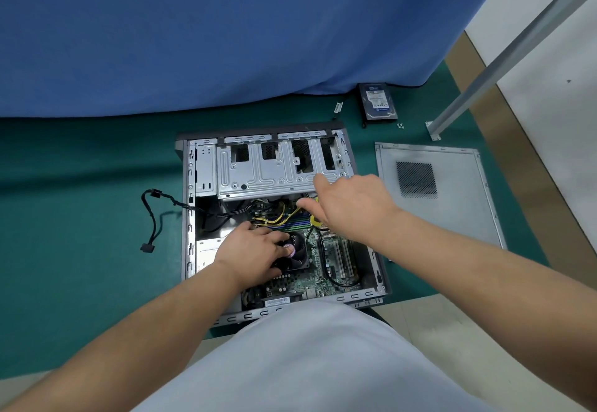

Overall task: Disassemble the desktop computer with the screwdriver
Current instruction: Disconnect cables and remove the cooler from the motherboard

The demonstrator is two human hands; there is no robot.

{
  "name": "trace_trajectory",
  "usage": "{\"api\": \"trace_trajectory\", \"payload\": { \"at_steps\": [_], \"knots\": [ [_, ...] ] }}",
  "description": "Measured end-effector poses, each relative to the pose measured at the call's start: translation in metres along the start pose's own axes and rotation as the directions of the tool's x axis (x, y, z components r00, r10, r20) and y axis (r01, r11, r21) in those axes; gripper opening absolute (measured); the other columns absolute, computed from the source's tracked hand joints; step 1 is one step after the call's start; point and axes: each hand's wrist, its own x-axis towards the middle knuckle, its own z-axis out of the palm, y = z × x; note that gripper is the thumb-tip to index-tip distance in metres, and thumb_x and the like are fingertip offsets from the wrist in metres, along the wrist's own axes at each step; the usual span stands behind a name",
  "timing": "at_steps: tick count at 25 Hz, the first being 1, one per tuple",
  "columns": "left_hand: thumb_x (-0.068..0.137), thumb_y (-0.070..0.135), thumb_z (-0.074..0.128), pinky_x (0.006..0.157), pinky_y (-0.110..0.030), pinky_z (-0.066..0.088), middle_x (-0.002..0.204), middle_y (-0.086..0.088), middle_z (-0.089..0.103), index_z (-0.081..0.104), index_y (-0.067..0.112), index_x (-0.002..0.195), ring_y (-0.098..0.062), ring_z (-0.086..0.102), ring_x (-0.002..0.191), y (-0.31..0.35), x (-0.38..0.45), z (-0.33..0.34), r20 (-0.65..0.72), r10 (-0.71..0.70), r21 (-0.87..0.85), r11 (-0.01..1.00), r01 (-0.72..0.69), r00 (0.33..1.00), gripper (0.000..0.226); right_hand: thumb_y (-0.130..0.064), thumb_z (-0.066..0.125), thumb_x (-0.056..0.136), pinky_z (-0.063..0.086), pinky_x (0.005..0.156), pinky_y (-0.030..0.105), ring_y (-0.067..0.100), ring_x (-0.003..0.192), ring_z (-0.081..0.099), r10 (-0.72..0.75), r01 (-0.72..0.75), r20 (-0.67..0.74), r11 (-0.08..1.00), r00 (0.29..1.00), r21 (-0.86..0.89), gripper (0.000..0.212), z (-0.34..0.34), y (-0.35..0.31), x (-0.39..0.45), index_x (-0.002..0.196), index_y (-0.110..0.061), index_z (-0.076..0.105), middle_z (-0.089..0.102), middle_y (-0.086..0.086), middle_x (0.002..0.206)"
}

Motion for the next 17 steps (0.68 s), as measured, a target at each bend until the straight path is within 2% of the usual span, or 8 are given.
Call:
{"api": "trace_trajectory", "payload": {
  "at_steps": [4, 6, 8, 10, 12, 14, 15, 17],
  "knots": [
    [0.095, 0.065, 0.049, 0.097, -0.041, 0.036, 0.162, 0.016, 0.035, 0.043, 0.046, 0.150, -0.015, 0.046, 0.140, 0.000, 0.000, 0.000, -0.003, -0.005, -0.004, 1.000, 0.005, 1.000, 0.058, -0.043, 0.040, 0.100, 0.050, 0.076, 0.043, 0.028, 0.087, 0.057, -0.413, 0.408, 0.004, 0.900, 0.911, 0.154, 0.035, -0.005, 0.011, -0.005, 0.124, -0.017, 0.044, 0.060, 0.004, 0.093],
    [0.095, 0.065, 0.049, 0.097, -0.041, 0.036, 0.162, 0.017, 0.035, 0.043, 0.046, 0.150, -0.015, 0.046, 0.141, 0.000, 0.000, 0.000, -0.004, -0.005, -0.002, 1.000, 0.005, 1.000, 0.058, -0.054, 0.033, 0.100, 0.049, 0.067, 0.041, 0.027, 0.080, 0.057, -0.322, 0.321, -0.008, 0.939, 0.947, 0.124, 0.044, -0.007, 0.009, -0.007, 0.127, -0.020, 0.042, 0.059, 0.003, 0.086],
    [0.095, 0.065, 0.049, 0.098, -0.042, 0.036, 0.162, 0.017, 0.035, 0.042, 0.046, 0.150, -0.015, 0.045, 0.141, 0.000, 0.000, 0.000, -0.005, -0.005, -0.001, 1.000, 0.005, 1.000, 0.059, -0.071, 0.015, 0.098, 0.035, 0.048, 0.031, 0.024, 0.052, 0.047, -0.058, 0.059, -0.033, 0.998, 0.998, 0.018, 0.063, -0.003, -0.001, -0.007, 0.124, -0.019, 0.039, 0.050, -0.002, 0.060],
    [0.095, 0.065, 0.049, 0.098, -0.042, 0.036, 0.162, 0.016, 0.034, 0.042, 0.046, 0.151, -0.015, 0.045, 0.141, 0.000, 0.000, 0.001, -0.002, -0.007, 0.001, 1.000, 0.007, 1.000, 0.059, -0.068, 0.016, 0.101, 0.025, 0.044, 0.027, 0.022, 0.044, 0.038, 0.049, -0.052, -0.052, 0.997, 0.997, -0.058, 0.063, 0.000, -0.006, -0.004, 0.121, -0.016, 0.043, 0.039, -0.004, 0.051],
    [0.095, 0.065, 0.049, 0.097, -0.042, 0.036, 0.162, 0.016, 0.034, 0.042, 0.046, 0.150, -0.016, 0.046, 0.141, -0.001, 0.000, 0.000, 0.002, -0.007, 0.004, 1.000, 0.007, 1.000, 0.058, -0.051, 0.030, 0.105, 0.034, 0.047, 0.032, 0.028, 0.057, 0.050, -0.123, 0.125, -0.056, 0.991, 0.991, 0.039, 0.041, 0.003, 0.000, -0.001, 0.119, -0.014, 0.043, 0.045, -0.001, 0.059],
    [0.095, 0.065, 0.049, 0.096, -0.041, 0.036, 0.162, 0.016, 0.035, 0.043, 0.047, 0.150, -0.015, 0.046, 0.141, 0.000, 0.000, 0.000, 0.001, -0.005, 0.001, 1.000, 0.005, 1.000, 0.058, -0.038, 0.042, 0.097, 0.045, 0.064, 0.039, 0.029, 0.079, 0.055, -0.379, 0.375, -0.015, 0.909, 0.925, 0.182, 0.030, -0.001, 0.009, -0.001, 0.117, -0.014, 0.044, 0.056, 0.003, 0.080],
    [0.095, 0.065, 0.049, 0.096, -0.041, 0.036, 0.161, 0.016, 0.035, 0.043, 0.047, 0.149, -0.015, 0.046, 0.141, 0.000, 0.000, -0.001, -0.001, -0.006, 0.000, 1.000, 0.006, 1.000, 0.057, -0.039, 0.043, 0.095, 0.045, 0.069, 0.039, 0.028, 0.085, 0.054, -0.416, 0.408, -0.009, 0.886, 0.909, 0.220, 0.032, -0.002, 0.012, -0.002, 0.117, -0.016, 0.044, 0.057, 0.004, 0.088],
    [0.095, 0.065, 0.049, 0.096, -0.042, 0.037, 0.161, 0.016, 0.036, 0.043, 0.047, 0.150, -0.015, 0.046, 0.141, 0.000, 0.000, -0.001, -0.003, -0.007, 0.002, 1.000, 0.007, 1.000, 0.057, -0.056, 0.032, 0.100, 0.042, 0.059, 0.036, 0.028, 0.079, 0.058, -0.244, 0.247, -0.041, 0.954, 0.969, 0.168, 0.042, -0.002, 0.010, -0.004, 0.117, -0.018, 0.040, 0.056, 0.002, 0.079]
  ]
}}
